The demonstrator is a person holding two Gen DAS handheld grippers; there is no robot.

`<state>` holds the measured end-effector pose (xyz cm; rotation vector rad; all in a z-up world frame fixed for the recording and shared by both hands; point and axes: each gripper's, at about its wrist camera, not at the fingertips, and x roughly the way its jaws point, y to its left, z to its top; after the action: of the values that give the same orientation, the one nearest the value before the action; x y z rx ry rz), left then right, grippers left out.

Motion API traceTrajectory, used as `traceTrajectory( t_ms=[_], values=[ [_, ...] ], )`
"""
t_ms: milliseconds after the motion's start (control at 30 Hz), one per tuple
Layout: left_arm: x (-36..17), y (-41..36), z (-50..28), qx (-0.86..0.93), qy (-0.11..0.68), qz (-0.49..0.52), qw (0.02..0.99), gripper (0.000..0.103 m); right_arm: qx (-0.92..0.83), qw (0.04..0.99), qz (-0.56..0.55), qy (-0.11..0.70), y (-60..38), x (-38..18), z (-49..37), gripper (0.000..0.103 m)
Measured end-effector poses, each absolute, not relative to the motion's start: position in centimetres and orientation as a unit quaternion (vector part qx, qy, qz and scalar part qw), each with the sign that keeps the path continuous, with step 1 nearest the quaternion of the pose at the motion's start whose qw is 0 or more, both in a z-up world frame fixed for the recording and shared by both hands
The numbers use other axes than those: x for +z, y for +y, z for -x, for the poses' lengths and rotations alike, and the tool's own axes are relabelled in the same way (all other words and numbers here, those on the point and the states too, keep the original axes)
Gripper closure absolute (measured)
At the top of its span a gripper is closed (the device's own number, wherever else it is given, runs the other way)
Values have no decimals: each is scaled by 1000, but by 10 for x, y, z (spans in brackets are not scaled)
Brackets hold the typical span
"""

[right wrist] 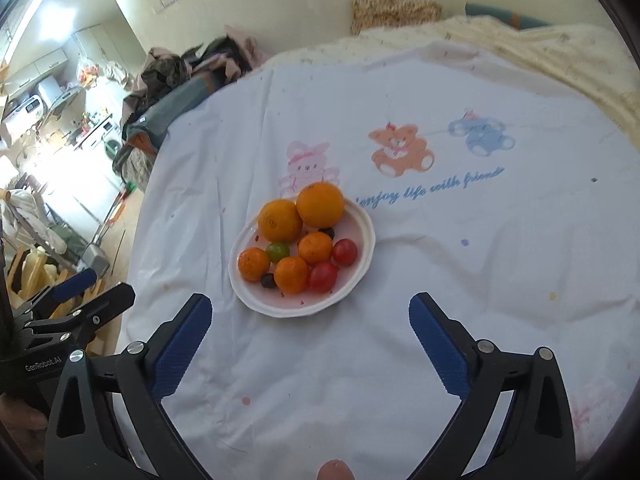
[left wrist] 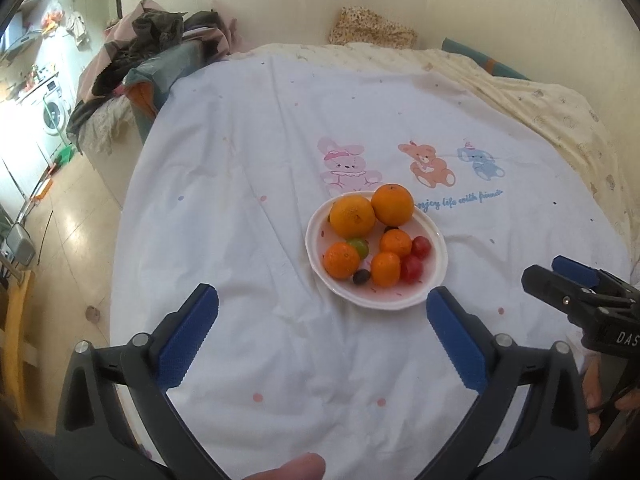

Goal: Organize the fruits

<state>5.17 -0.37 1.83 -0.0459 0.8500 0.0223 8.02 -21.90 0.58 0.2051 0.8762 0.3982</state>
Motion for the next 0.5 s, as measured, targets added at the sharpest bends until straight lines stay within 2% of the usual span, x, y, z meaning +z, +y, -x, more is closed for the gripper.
traceTrajectory(
  t_ms=[200,500],
  values=[
    [23,-7,-24,20,389,18,921,0,176,906,-76,378,-220,16,-52,0],
    [11,-4,-24,18,393,39,919,0,165,911,-66,373,-214,8,-54,0]
  ],
)
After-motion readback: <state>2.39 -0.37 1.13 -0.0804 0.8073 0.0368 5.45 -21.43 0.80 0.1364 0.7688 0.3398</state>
